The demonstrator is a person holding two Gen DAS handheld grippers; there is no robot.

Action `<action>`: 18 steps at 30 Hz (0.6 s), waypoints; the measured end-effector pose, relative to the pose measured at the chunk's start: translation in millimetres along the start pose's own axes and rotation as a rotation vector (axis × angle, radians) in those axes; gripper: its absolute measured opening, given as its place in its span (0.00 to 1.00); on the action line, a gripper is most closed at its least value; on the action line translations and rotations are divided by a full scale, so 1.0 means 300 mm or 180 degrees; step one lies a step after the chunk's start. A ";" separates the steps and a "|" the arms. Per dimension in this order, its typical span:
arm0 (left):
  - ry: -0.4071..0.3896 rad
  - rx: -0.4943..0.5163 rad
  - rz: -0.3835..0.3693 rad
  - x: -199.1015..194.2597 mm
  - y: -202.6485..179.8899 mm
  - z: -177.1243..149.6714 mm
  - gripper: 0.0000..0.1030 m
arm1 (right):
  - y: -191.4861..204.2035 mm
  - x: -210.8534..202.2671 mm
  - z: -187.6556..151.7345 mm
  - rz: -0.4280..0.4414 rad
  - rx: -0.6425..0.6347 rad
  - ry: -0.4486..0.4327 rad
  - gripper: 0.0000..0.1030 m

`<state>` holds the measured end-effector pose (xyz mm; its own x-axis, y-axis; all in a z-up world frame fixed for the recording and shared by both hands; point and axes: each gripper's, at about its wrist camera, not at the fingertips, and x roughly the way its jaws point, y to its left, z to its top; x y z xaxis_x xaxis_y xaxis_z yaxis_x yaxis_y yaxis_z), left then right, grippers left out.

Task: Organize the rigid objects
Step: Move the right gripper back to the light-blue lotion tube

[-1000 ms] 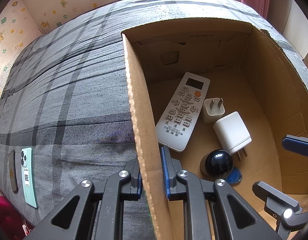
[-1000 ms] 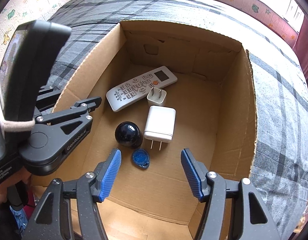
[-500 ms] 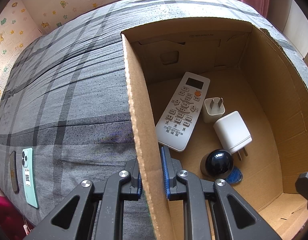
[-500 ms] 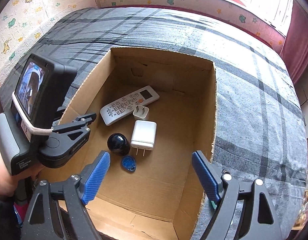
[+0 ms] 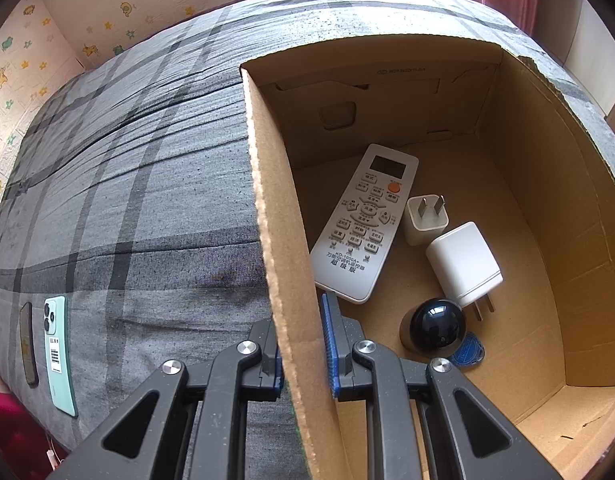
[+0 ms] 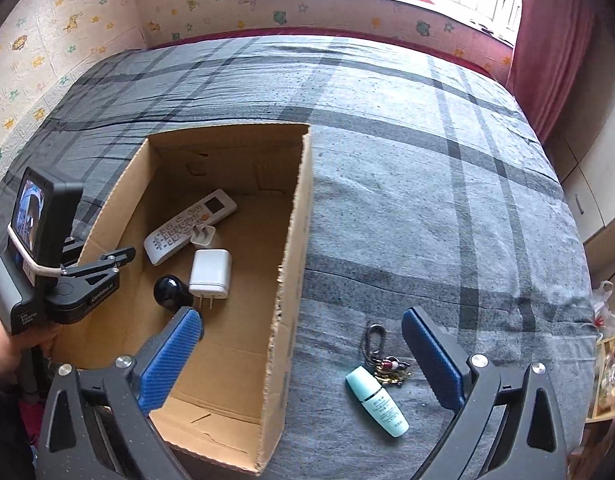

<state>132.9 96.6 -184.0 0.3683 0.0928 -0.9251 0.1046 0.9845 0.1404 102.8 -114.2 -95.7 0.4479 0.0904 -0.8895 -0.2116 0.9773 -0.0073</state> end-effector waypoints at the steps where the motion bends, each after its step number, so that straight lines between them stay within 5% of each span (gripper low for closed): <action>1: 0.0001 -0.0001 -0.0002 0.000 0.001 0.000 0.17 | -0.021 -0.006 -0.002 -0.0023 0.0046 -0.0004 1.00; 18: 0.0007 0.0001 0.0001 0.001 0.000 0.003 0.17 | -0.258 0.024 -0.107 -0.0295 0.0507 0.0133 1.00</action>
<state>133.8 96.5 -184.0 0.3663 0.0934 -0.9258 0.1049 0.9845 0.1408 94.5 -195.3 -116.3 0.4219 -0.0064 -0.9066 -0.0295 0.9994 -0.0208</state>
